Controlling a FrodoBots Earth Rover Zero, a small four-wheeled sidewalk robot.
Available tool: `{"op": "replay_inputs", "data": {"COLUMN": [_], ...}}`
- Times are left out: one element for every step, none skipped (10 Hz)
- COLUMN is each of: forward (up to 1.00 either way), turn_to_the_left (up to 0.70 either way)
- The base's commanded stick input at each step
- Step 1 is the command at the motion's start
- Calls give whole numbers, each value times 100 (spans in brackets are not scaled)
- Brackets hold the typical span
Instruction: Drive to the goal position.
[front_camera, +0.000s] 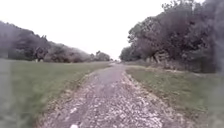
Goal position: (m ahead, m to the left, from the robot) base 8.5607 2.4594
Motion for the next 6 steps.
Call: {"op": "replay_inputs", "data": {"forward": [85, 85, 85, 85, 85, 85], "turn_to_the_left": [0, 0, 0, 0, -29, -34]}}
